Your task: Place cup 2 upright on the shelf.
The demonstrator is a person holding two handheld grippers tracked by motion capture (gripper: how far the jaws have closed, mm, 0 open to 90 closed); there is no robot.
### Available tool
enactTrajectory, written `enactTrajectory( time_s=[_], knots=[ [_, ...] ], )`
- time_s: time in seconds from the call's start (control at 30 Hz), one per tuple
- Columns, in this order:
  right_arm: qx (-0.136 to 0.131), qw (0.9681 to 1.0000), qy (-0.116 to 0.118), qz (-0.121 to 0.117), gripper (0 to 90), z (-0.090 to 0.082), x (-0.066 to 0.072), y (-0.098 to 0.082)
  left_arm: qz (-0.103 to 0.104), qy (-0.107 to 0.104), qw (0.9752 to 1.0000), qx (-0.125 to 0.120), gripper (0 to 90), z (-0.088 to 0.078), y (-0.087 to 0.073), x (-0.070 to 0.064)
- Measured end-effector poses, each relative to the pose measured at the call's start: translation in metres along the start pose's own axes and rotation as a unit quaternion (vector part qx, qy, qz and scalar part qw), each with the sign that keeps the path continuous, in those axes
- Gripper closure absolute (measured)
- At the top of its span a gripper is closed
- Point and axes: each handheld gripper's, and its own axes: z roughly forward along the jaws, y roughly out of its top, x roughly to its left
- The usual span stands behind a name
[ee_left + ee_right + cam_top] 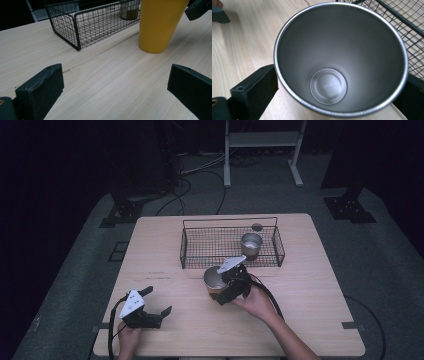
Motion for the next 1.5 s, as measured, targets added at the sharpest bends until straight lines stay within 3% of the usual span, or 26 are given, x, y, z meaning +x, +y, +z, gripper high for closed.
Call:
enactTrajectory(
  time_s=[0.2,0.3,0.73,1.13,1.23,1.5],
  knots=[
    [0.004,1.0000,-0.006,-0.004,5.9,0.002,0.000,0.005,0.000,0.000,1.0000,0.000,0.0,0.000,0.000,0.000],
    [0.004,1.0000,-0.002,-0.003,13.3,0.002,-0.001,0.007,0.001,0.000,1.0000,0.000,0.0,0.000,0.000,0.000],
    [0.009,1.0000,0.001,-0.001,14.3,0.000,-0.002,0.009,0.000,-0.001,1.0000,-0.001,0.0,0.000,0.000,0.000],
    [-0.004,0.9999,0.014,0.001,14.3,-0.022,-0.009,0.015,-0.001,0.000,1.0000,-0.002,0.0,0.000,0.000,0.000],
    [-0.009,0.9996,0.026,0.009,14.3,-0.028,-0.014,0.016,0.001,0.000,1.0000,0.000,0.0,0.000,0.000,0.000],
    [-0.006,0.9997,0.022,0.008,14.3,-0.039,-0.021,0.021,0.000,-0.001,1.0000,-0.001,0.0,0.000,0.000,0.000]
  ],
)
